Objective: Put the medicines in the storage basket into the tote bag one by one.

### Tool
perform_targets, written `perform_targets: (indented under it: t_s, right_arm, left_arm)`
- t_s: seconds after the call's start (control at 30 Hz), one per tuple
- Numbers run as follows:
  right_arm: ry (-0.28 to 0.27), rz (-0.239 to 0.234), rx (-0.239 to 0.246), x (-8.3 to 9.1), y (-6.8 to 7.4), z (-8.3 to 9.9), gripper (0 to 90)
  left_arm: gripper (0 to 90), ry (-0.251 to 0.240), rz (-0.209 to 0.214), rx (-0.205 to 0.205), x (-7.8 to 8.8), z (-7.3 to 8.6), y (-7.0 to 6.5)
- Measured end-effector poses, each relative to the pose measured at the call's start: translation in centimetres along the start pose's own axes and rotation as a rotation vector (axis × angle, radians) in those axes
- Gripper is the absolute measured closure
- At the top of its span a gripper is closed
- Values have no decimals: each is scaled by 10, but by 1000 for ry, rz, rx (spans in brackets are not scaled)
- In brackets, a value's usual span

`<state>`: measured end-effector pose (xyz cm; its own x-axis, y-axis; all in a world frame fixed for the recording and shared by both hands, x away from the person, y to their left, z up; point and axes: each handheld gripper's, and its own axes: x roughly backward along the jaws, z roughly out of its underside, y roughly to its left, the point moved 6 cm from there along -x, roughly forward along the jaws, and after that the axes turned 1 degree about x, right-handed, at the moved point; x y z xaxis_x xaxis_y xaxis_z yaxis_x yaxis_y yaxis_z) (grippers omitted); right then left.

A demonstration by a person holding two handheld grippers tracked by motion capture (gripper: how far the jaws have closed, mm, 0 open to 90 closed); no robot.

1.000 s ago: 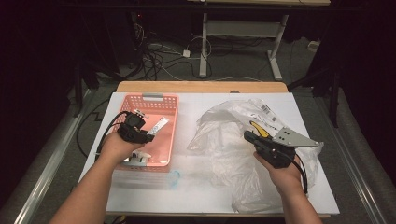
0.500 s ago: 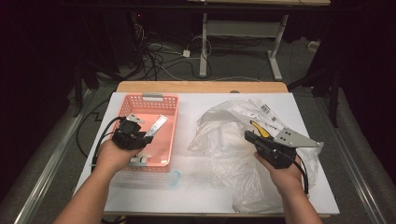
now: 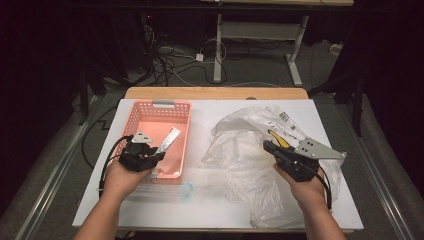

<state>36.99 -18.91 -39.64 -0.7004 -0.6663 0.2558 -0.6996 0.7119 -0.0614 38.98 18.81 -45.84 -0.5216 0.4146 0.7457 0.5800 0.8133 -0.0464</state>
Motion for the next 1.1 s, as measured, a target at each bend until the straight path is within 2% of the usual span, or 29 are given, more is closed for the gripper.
perform_targets:
  t_s: [0.2, 0.27, 0.4, 0.53, 0.77, 0.93, 1.1]
  right_arm:
    - [10, -4, 10, -1, 2, 1, 900]
    - [12, -7, 6, -2, 3, 2, 900]
    - [17, -12, 9, -4, 4, 3, 900]
    - [20, -11, 10, -5, 5, 4, 900]
    - [11, -12, 5, -2, 4, 2, 900]
    - [-2, -8, 3, 0, 3, -1, 900]
    - [0, -2, -5, -1, 1, 0, 900]
  left_arm:
    - [654, -62, -13, -19, 4, 4, -4]
    - [654, -62, -11, -31, 4, 4, -5]
    - [654, -85, -4, -28, 6, 4, -5]
    - [654, -107, 17, -16, 8, 4, -9]
    - [654, -149, 51, -20, 15, -2, -21]
    - [655, -178, 100, -22, 21, -6, -34]
    - [654, -199, 129, -58, 27, -10, -51]
